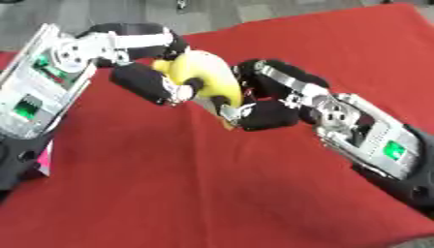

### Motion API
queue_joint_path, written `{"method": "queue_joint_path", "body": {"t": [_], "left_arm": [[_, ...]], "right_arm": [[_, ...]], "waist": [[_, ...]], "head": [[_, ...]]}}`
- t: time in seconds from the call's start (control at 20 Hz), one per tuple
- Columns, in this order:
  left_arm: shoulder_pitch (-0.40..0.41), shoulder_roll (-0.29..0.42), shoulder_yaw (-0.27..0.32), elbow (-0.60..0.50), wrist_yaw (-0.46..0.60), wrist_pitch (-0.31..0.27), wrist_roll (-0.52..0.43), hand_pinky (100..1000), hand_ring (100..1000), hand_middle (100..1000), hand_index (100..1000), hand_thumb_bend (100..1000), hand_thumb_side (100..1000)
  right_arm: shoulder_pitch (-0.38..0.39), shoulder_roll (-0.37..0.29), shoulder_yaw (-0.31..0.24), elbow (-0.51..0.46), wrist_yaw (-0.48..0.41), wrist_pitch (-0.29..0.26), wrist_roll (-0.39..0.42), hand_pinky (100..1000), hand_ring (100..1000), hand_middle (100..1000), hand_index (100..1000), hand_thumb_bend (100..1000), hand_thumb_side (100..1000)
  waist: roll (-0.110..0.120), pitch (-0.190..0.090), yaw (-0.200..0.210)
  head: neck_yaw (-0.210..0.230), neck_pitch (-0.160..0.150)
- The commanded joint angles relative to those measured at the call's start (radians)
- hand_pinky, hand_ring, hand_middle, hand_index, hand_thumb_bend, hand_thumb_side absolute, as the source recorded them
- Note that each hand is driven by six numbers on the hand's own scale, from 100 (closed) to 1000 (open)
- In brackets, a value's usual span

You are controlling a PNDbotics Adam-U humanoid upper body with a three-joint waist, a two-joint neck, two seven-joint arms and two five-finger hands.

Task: Pick up the objects with one hand, pass them to the other hand, and then place them into the box on the other side of the table.

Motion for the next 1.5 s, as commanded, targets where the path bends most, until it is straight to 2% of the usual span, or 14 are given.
{"method": "queue_joint_path", "body": {"t": [0.05, 0.25, 0.35, 0.4, 0.5, 0.9, 1.15, 1.3, 1.5], "left_arm": [[-0.02, 0.012, 0.009, -0.017, -0.002, 0.005, 0.023, 794, 696, 520, 418, 100, 253], [-0.021, 0.013, 0.007, -0.023, -0.03, 0.004, 0.024, 784, 680, 497, 394, 100, 249], [-0.02, 0.014, 0.007, -0.024, -0.052, 0.008, 0.024, 779, 675, 485, 390, 100, 241], [-0.02, 0.015, 0.007, -0.024, -0.062, 0.01, 0.023, 779, 674, 485, 390, 100, 240], [-0.022, 0.016, 0.007, -0.025, -0.085, 0.013, 0.02, 774, 669, 471, 388, 100, 225], [-0.019, 0.015, 0.016, -0.025, -0.166, 0.029, 0.017, 767, 663, 455, 385, 100, 215], [-0.007, 0.032, 0.037, -0.031, -0.187, 0.037, 0.021, 764, 664, 454, 385, 100, 214], [0.008, 0.067, 0.072, -0.049, -0.179, 0.046, 0.038, 765, 662, 452, 384, 100, 221], [0.031, 0.133, 0.137, -0.07, -0.173, 0.057, 0.113, 767, 671, 452, 383, 100, 213]], "right_arm": [[-0.014, -0.006, -0.008, -0.015, 0.018, -0.004, 0.007, 546, 639, 533, 683, 100, 333], [-0.013, -0.008, -0.005, -0.015, 0.057, -0.016, 0.027, 624, 774, 725, 843, 100, 645], [-0.013, -0.008, -0.005, -0.015, 0.082, -0.029, 0.044, 642, 814, 775, 881, 100, 725], [-0.012, -0.008, -0.007, -0.015, 0.091, -0.035, 0.049, 643, 817, 778, 883, 100, 731], [-0.012, -0.009, -0.009, -0.015, 0.103, -0.046, 0.052, 652, 835, 802, 900, 100, 812], [-0.009, -0.012, -0.014, -0.015, 0.136, -0.071, 0.034, 657, 851, 825, 922, 142, 867], [-0.004, -0.016, -0.02, -0.015, 0.143, -0.072, 0.025, 655, 853, 828, 919, 121, 864], [0.003, -0.018, -0.022, -0.015, 0.143, -0.064, 0.02, 654, 852, 828, 918, 109, 855], [0.011, -0.022, -0.027, -0.015, 0.136, -0.063, 0.007, 645, 845, 819, 907, 100, 831]], "waist": [[0.009, -0.016, -0.001], [0.008, -0.015, -0.001], [0.008, -0.015, 0.0], [0.008, -0.015, 0.001], [0.007, -0.016, 0.002], [0.004, -0.016, 0.005], [0.005, -0.017, 0.006], [0.005, -0.016, 0.005], [0.005, -0.017, 0.006]], "head": [[-0.002, -0.008], [-0.002, -0.009], [-0.001, -0.009], [-0.001, -0.009], [0.0, -0.009], [0.0, -0.01], [0.002, -0.007], [0.007, -0.005], [0.018, -0.003]]}}
